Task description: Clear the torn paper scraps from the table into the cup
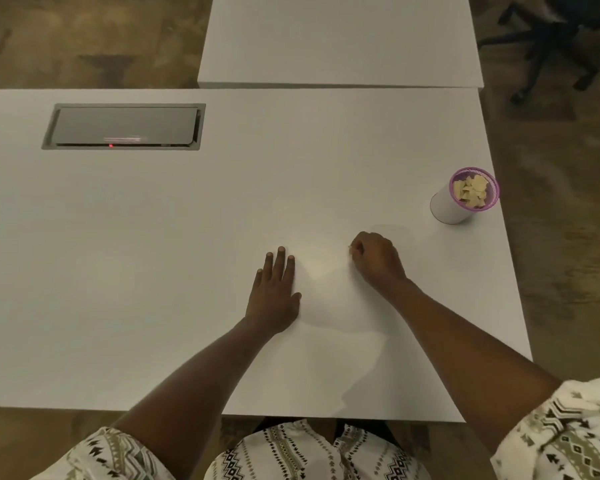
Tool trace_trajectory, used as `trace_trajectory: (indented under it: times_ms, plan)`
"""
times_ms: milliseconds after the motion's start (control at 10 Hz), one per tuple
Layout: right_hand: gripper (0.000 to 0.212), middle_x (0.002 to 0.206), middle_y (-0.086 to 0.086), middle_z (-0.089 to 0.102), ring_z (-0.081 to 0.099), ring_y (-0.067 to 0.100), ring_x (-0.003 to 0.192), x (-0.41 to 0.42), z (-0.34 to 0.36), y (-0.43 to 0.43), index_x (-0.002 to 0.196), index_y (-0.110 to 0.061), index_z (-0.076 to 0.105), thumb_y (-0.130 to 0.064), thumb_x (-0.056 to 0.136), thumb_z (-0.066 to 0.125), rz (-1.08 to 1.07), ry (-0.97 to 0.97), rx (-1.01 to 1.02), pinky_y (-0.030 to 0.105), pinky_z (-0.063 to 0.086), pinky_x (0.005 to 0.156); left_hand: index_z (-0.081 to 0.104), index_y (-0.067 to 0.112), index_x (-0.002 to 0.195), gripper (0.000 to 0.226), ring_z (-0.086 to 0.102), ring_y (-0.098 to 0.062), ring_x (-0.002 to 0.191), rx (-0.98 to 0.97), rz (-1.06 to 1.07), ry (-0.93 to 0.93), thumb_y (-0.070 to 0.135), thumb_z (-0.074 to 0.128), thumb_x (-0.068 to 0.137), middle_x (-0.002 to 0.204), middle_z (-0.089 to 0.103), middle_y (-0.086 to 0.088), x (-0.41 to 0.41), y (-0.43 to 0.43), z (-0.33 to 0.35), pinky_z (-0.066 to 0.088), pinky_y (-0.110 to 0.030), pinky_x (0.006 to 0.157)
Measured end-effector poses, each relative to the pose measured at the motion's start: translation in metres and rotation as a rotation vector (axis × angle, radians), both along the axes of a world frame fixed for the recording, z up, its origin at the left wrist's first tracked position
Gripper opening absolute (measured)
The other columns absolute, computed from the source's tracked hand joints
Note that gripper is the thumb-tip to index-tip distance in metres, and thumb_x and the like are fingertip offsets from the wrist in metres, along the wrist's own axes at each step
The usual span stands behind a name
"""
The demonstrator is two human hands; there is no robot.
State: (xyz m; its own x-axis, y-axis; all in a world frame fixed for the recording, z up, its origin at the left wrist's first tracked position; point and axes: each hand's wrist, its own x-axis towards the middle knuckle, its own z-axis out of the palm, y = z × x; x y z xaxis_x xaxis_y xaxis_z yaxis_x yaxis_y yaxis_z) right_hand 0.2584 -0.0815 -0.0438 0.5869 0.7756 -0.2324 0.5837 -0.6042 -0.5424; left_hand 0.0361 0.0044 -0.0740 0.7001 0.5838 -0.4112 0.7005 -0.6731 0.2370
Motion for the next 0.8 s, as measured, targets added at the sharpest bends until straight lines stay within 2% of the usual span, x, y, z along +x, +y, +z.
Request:
trace_trajectory:
  times_ms: [200,300,400,500,600,700,800]
  plan:
    - [0.013,0.095,0.011,0.067,0.062,0.028,0.087,0.062,0.035,-0.024,0.1,-0.01,0.067,-0.011,0.09,0.058,-0.218,-0.14,0.2,0.034,0.049,0.077,-0.006,0.008,0.156,0.082,-0.011,-0.033,0.153,0.009,0.067,0.011,0.041,0.042,0.098,0.164,-0.018,-0.014,0.018,-0.013,0.002,0.01,-0.047,0.124]
    - [0.008,0.091,0.003,0.068,0.061,0.021,0.079,0.1,0.055,-0.038,0.098,-0.017,0.063,-0.017,0.091,0.059,-0.376,-0.228,0.281,0.028,0.047,0.07,-0.005,0.009,0.156,0.083,-0.01,-0.034,0.152,0.026,0.038,0.04,0.043,0.042,0.097,0.164,-0.017,-0.015,0.029,-0.015,0.003,0.011,-0.048,0.123]
    - [0.012,0.095,0.007,0.07,0.062,0.028,0.087,0.133,0.068,-0.046,0.094,-0.017,0.063,-0.023,0.091,0.054,-0.545,-0.318,0.274,0.034,0.049,0.075,-0.005,0.012,0.156,0.084,-0.009,-0.035,0.152,0.024,0.001,0.068,0.044,0.045,0.096,0.164,-0.017,-0.014,0.04,-0.018,0.006,0.013,-0.049,0.123]
    - [0.013,0.099,0.014,0.07,0.062,0.036,0.091,0.156,0.072,-0.051,0.095,-0.015,0.065,-0.021,0.091,0.054,-0.57,-0.363,0.189,0.035,0.047,0.073,-0.005,0.015,0.156,0.086,-0.008,-0.035,0.153,0.0,-0.002,0.09,0.046,0.047,0.095,0.164,-0.016,-0.014,0.05,-0.022,0.01,0.013,-0.05,0.123]
    - [0.02,0.106,0.015,0.07,0.062,0.037,0.096,0.165,0.072,-0.054,0.103,-0.015,0.069,-0.02,0.094,0.052,-0.504,-0.351,0.096,0.036,0.048,0.076,-0.003,0.014,0.156,0.087,-0.006,-0.036,0.152,-0.011,0.008,0.101,0.046,0.049,0.095,0.164,-0.013,-0.016,0.054,-0.022,0.013,0.014,-0.05,0.123]
    - [0.029,0.115,0.014,0.066,0.057,0.036,0.107,0.16,0.08,-0.056,0.117,-0.014,0.067,-0.016,0.091,0.053,-0.449,-0.344,0.062,0.039,0.048,0.085,-0.003,0.015,0.157,0.086,-0.006,-0.036,0.153,-0.033,0.013,0.103,0.046,0.049,0.095,0.164,-0.012,-0.016,0.055,-0.024,0.021,0.014,-0.048,0.123]
    - [0.034,0.125,0.014,0.061,0.052,0.036,0.118,0.131,0.068,-0.059,0.122,-0.009,0.063,-0.016,0.09,0.058,-0.336,-0.365,0.158,0.043,0.047,0.092,-0.001,0.015,0.157,0.085,-0.005,-0.035,0.153,-0.043,0.018,0.099,0.047,0.048,0.096,0.165,-0.01,-0.016,0.054,-0.024,0.026,0.014,-0.048,0.122]
